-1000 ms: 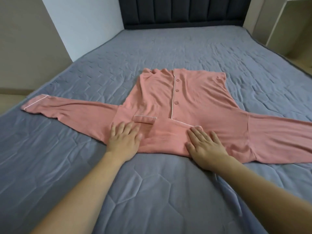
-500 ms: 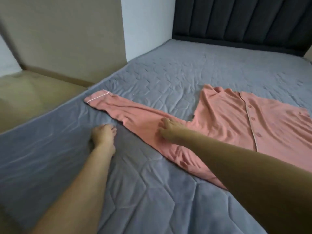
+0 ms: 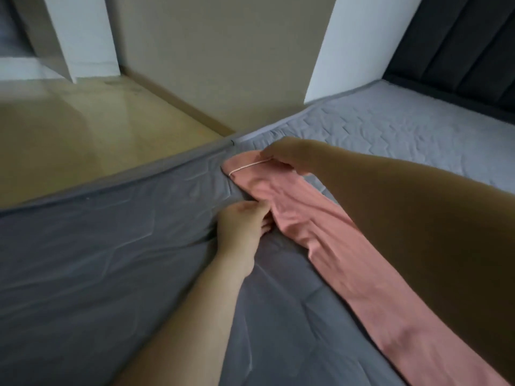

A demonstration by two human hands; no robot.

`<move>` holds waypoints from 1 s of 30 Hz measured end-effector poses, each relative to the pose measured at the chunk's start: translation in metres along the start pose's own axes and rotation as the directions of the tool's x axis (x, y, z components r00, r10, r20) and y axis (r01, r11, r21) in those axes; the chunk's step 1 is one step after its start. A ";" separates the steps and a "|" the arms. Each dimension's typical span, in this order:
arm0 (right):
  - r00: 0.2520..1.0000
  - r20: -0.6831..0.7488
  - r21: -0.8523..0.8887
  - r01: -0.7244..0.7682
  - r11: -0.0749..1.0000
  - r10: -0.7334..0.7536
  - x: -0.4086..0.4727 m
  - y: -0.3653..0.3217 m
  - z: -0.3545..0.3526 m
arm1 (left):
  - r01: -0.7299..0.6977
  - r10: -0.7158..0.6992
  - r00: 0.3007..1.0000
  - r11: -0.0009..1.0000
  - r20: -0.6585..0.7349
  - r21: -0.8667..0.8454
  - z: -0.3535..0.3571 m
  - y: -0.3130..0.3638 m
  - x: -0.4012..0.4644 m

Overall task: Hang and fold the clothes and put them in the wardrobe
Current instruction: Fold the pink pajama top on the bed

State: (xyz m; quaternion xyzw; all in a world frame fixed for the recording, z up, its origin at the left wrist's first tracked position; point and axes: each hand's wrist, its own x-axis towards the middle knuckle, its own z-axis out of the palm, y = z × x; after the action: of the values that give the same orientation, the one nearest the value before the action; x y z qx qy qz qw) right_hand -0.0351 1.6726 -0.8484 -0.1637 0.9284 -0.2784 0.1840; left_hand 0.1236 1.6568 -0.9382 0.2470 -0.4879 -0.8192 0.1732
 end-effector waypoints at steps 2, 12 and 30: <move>1.000 0.011 0.030 -0.008 1.000 0.008 0.006 -0.007 0.002 | 0.004 -0.004 1.000 1.000 0.011 0.006 0.000 -0.002 0.001; 0.980 -0.175 0.181 0.125 0.976 -0.093 -0.103 0.005 -0.076 | -0.071 0.099 0.992 0.954 -0.082 0.290 0.030 0.014 -0.039; 0.801 -0.257 0.874 -0.046 0.483 0.541 -0.486 0.359 -0.250 | -0.912 0.405 0.159 -0.290 0.901 0.291 0.245 -0.080 -0.364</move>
State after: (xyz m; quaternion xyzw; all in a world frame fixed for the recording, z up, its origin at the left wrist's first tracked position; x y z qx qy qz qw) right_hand 0.2113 2.2689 -0.7396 0.1912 0.7067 -0.6802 0.0373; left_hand 0.2774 2.0600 -0.8246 -0.2634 -0.8911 -0.1431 0.3408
